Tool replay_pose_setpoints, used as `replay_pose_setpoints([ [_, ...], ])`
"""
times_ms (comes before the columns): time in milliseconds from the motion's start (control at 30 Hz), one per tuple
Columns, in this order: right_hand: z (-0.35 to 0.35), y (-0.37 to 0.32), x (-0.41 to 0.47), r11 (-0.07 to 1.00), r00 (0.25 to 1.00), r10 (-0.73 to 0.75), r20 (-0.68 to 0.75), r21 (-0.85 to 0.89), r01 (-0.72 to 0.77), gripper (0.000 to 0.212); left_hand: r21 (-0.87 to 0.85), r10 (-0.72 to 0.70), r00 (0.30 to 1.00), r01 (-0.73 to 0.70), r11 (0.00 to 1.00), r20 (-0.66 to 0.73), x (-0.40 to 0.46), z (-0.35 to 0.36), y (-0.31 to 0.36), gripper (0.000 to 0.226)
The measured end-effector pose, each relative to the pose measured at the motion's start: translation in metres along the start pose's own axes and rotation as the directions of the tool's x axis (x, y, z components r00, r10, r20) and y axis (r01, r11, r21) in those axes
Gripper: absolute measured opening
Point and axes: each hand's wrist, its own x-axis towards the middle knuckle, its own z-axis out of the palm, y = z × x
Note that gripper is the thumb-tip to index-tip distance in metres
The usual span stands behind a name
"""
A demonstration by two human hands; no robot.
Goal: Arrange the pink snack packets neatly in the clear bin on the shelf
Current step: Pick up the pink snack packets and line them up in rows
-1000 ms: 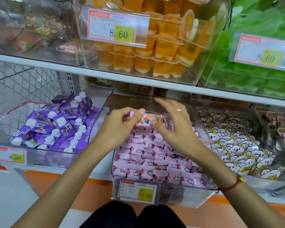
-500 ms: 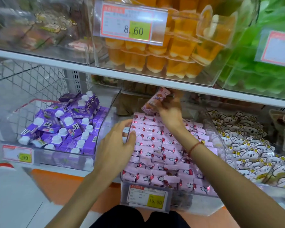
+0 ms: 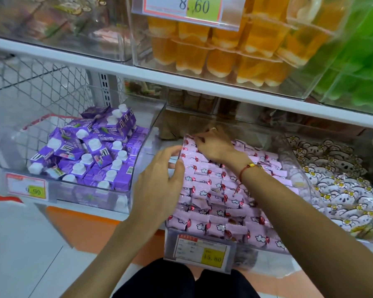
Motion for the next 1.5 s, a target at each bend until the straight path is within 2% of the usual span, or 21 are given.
replay_pose_setpoints([
  [67, -0.007, 0.002, 0.002, 0.997, 0.993, -0.032, 0.112, -0.067, 0.040, 0.040, -0.008, -0.010, 1.000, 0.010, 1.000, 0.003, 0.000, 0.000, 0.001, 0.031],
  [133, -0.013, 0.004, 0.004, 0.998, 0.987, -0.064, 0.145, 0.019, 0.062, 0.039, -0.015, -0.019, 1.000, 0.019, 1.000, 0.005, -0.001, 0.000, 0.002, 0.032],
  [200, -0.018, 0.009, 0.005, 0.971, 1.000, 0.005, 0.018, 0.238, -0.009, 0.033, -0.025, -0.021, 1.000, 0.022, 0.999, 0.010, -0.002, -0.001, 0.003, 0.032],
  [267, -0.020, 0.017, 0.004, 0.939, 0.978, 0.142, -0.153, 0.332, -0.084, 0.025, -0.020, -0.018, 1.000, 0.019, 1.000, 0.013, -0.002, -0.002, 0.004, 0.033],
  [300, -0.020, 0.022, 0.003, 0.937, 0.964, 0.191, -0.185, 0.326, -0.123, 0.023, -0.015, -0.017, 1.000, 0.017, 1.000, 0.014, -0.002, -0.002, 0.004, 0.033],
  [367, -0.017, 0.029, -0.001, 0.930, 0.960, 0.236, -0.148, 0.321, -0.179, 0.020, -0.010, -0.015, 1.000, 0.016, 1.000, 0.015, -0.003, -0.001, 0.004, 0.033],
  [533, -0.015, 0.022, -0.003, 0.962, 0.993, 0.119, 0.005, 0.248, -0.117, 0.028, -0.014, -0.017, 1.000, 0.017, 1.000, 0.013, -0.003, -0.002, 0.005, 0.033],
  [633, -0.020, 0.016, 0.005, 0.982, 0.991, 0.126, 0.053, 0.136, -0.132, 0.026, -0.013, -0.019, 1.000, 0.019, 1.000, 0.015, -0.003, -0.002, 0.005, 0.033],
  [700, -0.020, 0.014, 0.006, 0.994, 0.995, 0.099, 0.017, 0.046, -0.099, 0.021, -0.007, -0.019, 1.000, 0.019, 1.000, 0.010, -0.004, -0.001, 0.005, 0.033],
  [800, -0.014, 0.012, -0.001, 1.000, 0.998, -0.019, -0.067, -0.019, 0.018, 0.021, -0.013, -0.013, 1.000, 0.013, 1.000, 0.005, -0.004, -0.001, 0.004, 0.033],
  [900, -0.008, 0.016, -0.009, 0.997, 0.982, -0.057, -0.182, 0.032, 0.064, 0.019, -0.008, -0.004, 1.000, 0.004, 1.000, 0.003, -0.004, -0.001, 0.004, 0.033],
  [967, -0.008, 0.016, -0.012, 0.985, 0.972, 0.003, -0.234, 0.171, 0.038, 0.015, -0.007, 0.002, 1.000, -0.002, 1.000, 0.007, -0.004, -0.001, 0.004, 0.033],
  [1067, -0.011, 0.016, -0.014, 0.870, 0.974, 0.142, -0.177, 0.492, -0.038, 0.015, -0.010, -0.001, 1.000, 0.001, 1.000, 0.008, -0.004, -0.001, 0.004, 0.035],
  [1133, -0.014, 0.016, -0.017, 0.831, 0.970, 0.170, -0.176, 0.554, -0.045, 0.016, -0.006, 0.002, 1.000, -0.002, 1.000, 0.008, -0.004, -0.001, 0.004, 0.034],
  [1200, -0.018, 0.014, -0.023, 0.847, 0.938, 0.167, -0.303, 0.531, 0.020, 0.017, 0.001, 0.009, 1.000, -0.009, 1.000, 0.015, -0.004, -0.002, 0.003, 0.033],
  [1267, -0.023, 0.010, -0.033, 0.843, 0.870, 0.182, -0.459, 0.529, 0.103, 0.017, 0.014, 0.015, 1.000, -0.015, 1.000, 0.026, -0.002, -0.004, 0.002, 0.033],
  [1367, -0.032, 0.007, -0.051, 0.766, 0.763, 0.310, -0.568, 0.625, 0.154, 0.012, 0.046, 0.052, 0.999, -0.052, 0.998, -0.003, 0.002, -0.006, 0.005, 0.038],
  [1433, -0.038, 0.004, -0.063, 0.631, 0.718, 0.462, -0.520, 0.762, 0.145, 0.015, 0.064, 0.155, 0.987, -0.151, 0.986, -0.052, 0.007, -0.008, 0.012, 0.047],
  [1500, -0.047, -0.002, -0.075, 0.370, 0.730, 0.592, -0.341, 0.920, 0.130, 0.006, 0.098, 0.284, 0.958, -0.280, 0.955, -0.034, 0.014, -0.009, 0.021, 0.059],
])
